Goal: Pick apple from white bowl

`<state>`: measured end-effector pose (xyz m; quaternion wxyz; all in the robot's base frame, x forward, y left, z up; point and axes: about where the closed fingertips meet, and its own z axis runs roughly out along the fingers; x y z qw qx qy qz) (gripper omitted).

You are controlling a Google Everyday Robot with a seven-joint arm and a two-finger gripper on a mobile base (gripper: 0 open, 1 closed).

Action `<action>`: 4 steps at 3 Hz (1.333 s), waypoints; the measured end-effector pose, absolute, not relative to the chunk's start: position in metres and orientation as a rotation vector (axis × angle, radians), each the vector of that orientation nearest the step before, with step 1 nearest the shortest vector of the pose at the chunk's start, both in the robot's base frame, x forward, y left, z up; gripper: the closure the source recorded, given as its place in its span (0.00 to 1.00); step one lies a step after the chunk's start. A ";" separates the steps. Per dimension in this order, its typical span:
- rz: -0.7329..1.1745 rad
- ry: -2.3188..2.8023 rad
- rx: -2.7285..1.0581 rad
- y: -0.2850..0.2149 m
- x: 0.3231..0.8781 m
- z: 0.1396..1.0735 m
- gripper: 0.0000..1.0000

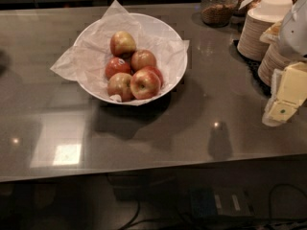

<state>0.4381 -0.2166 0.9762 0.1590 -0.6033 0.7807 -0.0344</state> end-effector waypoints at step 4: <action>0.237 1.968 -1.560 -0.176 0.480 0.978 0.00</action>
Offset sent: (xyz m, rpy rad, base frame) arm 0.0252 0.0095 -0.0093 0.1319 -0.0407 0.0001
